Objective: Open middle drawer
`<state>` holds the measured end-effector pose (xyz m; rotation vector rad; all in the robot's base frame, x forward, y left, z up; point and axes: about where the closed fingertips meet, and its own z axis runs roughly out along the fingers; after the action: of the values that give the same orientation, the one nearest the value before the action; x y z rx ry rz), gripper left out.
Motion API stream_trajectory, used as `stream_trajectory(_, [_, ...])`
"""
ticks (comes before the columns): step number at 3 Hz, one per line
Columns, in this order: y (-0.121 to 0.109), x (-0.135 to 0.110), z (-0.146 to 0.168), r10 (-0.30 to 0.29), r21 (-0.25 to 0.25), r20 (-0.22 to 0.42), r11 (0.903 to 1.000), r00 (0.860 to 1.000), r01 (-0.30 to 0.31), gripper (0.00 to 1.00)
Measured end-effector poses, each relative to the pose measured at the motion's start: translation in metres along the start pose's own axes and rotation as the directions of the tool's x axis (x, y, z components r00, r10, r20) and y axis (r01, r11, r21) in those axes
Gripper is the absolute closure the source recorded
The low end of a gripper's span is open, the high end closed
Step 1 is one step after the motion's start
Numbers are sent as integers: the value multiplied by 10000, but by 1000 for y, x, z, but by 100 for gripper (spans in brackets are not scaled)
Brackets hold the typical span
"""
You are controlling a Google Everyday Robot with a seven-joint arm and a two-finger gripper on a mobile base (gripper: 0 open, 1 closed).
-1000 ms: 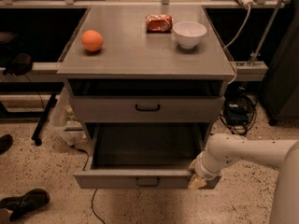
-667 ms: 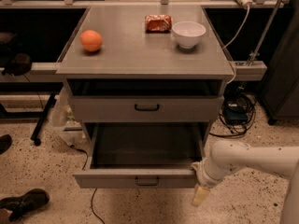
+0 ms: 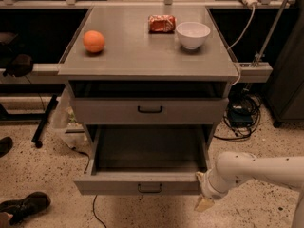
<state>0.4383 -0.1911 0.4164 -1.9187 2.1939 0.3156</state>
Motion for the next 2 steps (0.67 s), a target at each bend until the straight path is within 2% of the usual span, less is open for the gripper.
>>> stream_trajectory(2, [-1,-3,-10,-3,-3,-2,10000,10000,3,89])
